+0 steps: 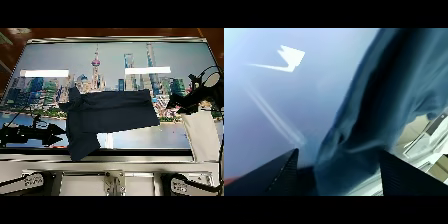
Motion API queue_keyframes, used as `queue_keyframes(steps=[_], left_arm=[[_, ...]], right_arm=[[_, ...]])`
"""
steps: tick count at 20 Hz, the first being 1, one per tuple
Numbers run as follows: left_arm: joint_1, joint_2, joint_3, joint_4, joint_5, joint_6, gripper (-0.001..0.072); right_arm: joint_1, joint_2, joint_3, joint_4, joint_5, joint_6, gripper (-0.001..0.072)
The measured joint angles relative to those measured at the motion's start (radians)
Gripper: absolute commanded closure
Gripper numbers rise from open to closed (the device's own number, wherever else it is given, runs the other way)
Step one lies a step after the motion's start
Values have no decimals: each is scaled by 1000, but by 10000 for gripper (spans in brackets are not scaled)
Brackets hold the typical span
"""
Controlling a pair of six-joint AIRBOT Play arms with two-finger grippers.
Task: Fold the shirts.
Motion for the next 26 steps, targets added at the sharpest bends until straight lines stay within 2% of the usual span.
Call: queue_keyframes(steps=[1,3,5,6,14,19,26], left_arm=[[-17,-5,-5,-23,25,9,235],[-53,-19,-10,-60,68,23,297],[-86,-34,-14,-79,104,30,560],[-99,-42,-16,-80,123,32,654],[-112,-26,37,-47,106,41,671],[-103,54,88,-44,7,54,671],[-100,149,150,-43,-53,63,671]], right_arm=[[0,0,-3,4,-2,-1,84],[-2,0,-6,6,-5,-3,83],[-2,0,-8,10,-9,-4,83],[-2,0,-8,10,-9,-4,82],[-18,-39,-106,-6,-12,-5,82],[-21,-127,-145,71,-66,-5,83],[-9,-245,-153,175,-156,2,91]])
